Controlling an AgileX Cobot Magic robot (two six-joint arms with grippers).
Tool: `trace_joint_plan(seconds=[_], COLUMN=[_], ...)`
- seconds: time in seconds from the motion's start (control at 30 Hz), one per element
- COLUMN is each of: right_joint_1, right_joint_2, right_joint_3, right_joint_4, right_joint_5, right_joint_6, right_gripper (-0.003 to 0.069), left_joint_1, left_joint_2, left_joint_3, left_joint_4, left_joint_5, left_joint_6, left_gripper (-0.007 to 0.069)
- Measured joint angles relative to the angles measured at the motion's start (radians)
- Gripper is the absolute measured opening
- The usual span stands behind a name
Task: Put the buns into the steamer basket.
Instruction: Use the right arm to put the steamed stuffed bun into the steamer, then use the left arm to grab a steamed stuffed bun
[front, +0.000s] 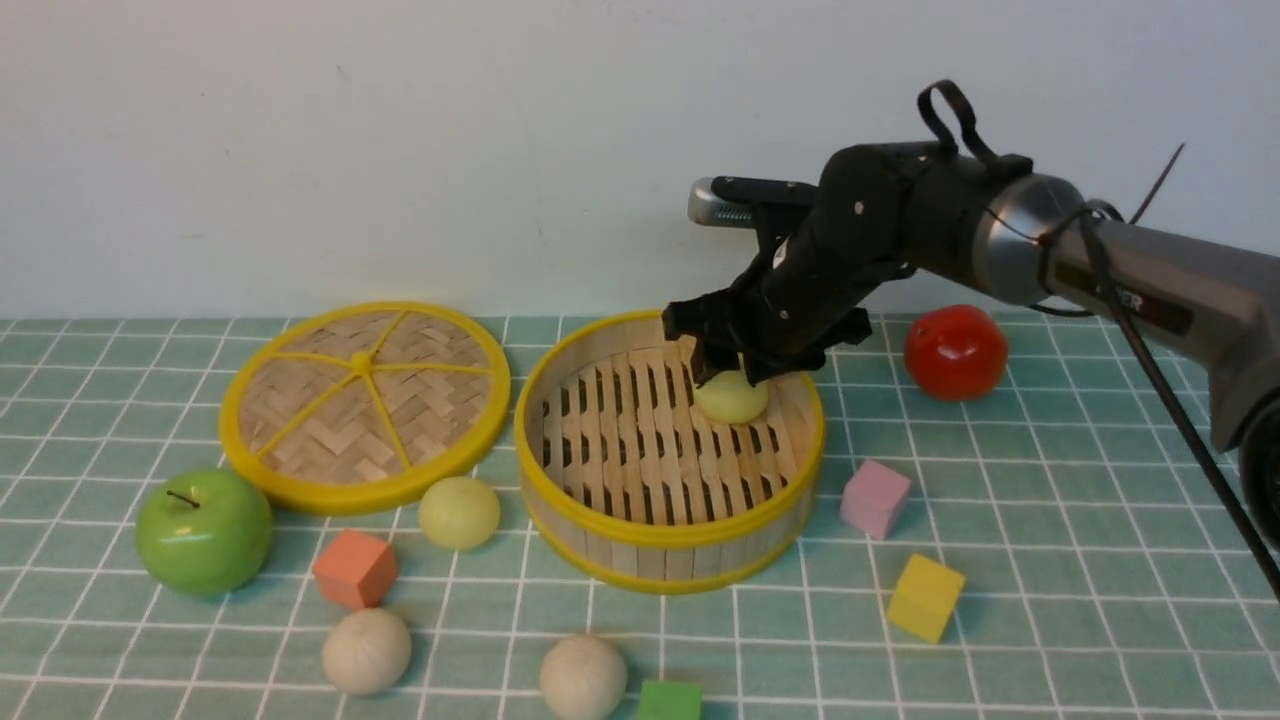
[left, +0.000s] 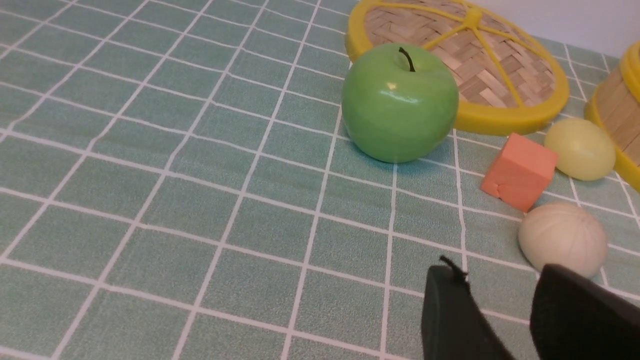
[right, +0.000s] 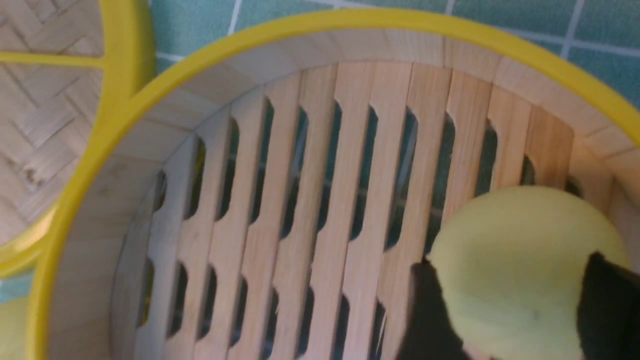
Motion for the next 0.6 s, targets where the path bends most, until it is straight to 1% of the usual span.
trace_joint_plan(seconds=[0.13, 0.17, 0.27, 0.33, 0.4, 0.43, 0.47, 0.5, 0.53, 0.6], right_joint_1=[0.0, 0.0, 0.0, 0.0, 0.0, 0.0, 0.0, 0.0, 0.0, 0.0], right_joint_2=[-0.067, -0.106, -0.198, -0.271, -0.355, -0.386, -0.401, -0.452, -0.493, -0.544], right_joint_3=[0.0, 0.0, 0.0, 0.0, 0.0, 0.0, 0.0, 0.0, 0.0, 0.0], right_joint_4=[-0.008, -0.014, -0.03, -0.045, -0.061, -0.064, -0.067, -0.072, -0.075, -0.076], right_joint_5=[0.048, 0.075, 0.138, 0.187, 0.243, 0.264, 0.276, 0.316, 0.353, 0.401], right_joint_6=[0.0, -0.004, -0.029, -0.048, -0.068, -0.071, -0.072, -0.079, -0.08, -0.082], right_gripper=[0.0451, 0.0447, 0.0401, 0.0342, 0.023, 0.0186, 0.0164, 0.0085, 0.0027, -0.0011], left_joint_1=[0.0, 0.0, 0.0, 0.0, 0.0, 0.0, 0.0, 0.0, 0.0, 0.0], left_joint_2=[0.0, 0.0, 0.0, 0.0, 0.0, 0.0, 0.0, 0.0, 0.0, 0.0], left_joint_3=[0.0, 0.0, 0.0, 0.0, 0.0, 0.0, 0.0, 0.0, 0.0, 0.0], left_joint_4=[0.0, 0.0, 0.0, 0.0, 0.0, 0.0, 0.0, 0.0, 0.0, 0.0], left_joint_5=[0.0, 0.0, 0.0, 0.0, 0.0, 0.0, 0.0, 0.0, 0.0, 0.0], left_joint_6=[0.0, 0.0, 0.0, 0.0, 0.0, 0.0, 0.0, 0.0, 0.0, 0.0], left_gripper=[0.0238, 0.0238, 0.0238, 0.0238, 0.0238, 0.0238, 0.0238, 0.0238, 0.0238, 0.0238])
